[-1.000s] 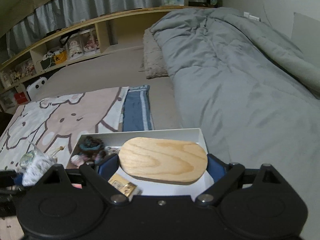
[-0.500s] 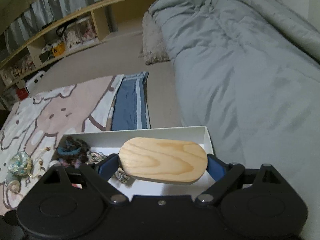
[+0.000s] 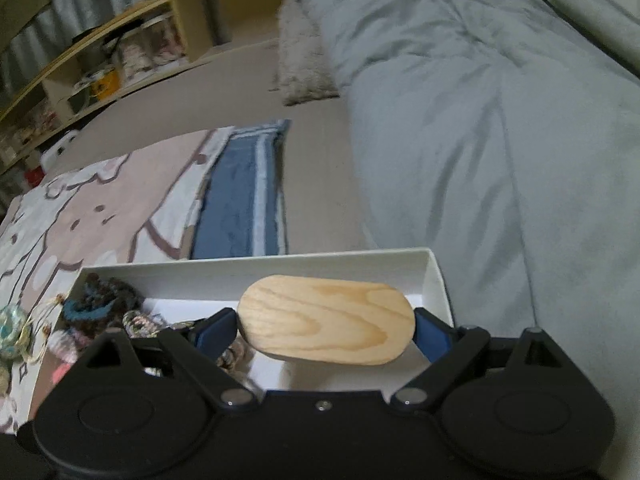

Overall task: Organize objects
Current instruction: 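Lower the yarn skein and wooden block into the tray and open both tools, then lift both open tools out of the tray toward the snail and pouch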

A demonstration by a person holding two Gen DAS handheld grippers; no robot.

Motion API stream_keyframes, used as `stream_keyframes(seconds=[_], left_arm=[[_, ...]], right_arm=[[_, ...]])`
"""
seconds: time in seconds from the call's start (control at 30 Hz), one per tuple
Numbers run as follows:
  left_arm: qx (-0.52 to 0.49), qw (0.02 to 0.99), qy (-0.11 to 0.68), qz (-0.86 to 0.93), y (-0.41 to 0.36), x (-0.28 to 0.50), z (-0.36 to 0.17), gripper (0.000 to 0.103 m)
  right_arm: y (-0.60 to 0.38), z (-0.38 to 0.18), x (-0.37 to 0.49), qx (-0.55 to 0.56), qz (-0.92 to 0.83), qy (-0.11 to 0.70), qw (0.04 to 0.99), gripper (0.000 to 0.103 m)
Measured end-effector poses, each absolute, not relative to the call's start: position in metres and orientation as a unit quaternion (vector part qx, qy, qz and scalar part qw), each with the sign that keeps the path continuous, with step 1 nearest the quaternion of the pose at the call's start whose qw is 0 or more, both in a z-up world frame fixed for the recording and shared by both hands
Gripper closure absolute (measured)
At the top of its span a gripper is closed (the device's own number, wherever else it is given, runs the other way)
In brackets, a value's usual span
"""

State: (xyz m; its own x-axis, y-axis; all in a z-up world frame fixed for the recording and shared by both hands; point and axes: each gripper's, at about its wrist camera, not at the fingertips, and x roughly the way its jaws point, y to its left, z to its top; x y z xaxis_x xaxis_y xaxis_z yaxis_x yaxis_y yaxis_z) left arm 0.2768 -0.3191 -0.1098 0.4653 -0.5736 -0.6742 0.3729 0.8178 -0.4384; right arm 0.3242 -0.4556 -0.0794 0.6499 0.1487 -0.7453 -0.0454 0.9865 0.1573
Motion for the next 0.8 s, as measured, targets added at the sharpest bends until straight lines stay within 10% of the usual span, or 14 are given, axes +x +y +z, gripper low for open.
stream_keyframes(seconds=[0.8], left_arm=[[-0.076, 0.871, 0.416, -0.249, -0.269, 0.235, -0.040, 0.028]], right_arm=[[-0.454, -0.002, 0.240, 0.087, 0.048, 0.377, 0.921, 0.006]])
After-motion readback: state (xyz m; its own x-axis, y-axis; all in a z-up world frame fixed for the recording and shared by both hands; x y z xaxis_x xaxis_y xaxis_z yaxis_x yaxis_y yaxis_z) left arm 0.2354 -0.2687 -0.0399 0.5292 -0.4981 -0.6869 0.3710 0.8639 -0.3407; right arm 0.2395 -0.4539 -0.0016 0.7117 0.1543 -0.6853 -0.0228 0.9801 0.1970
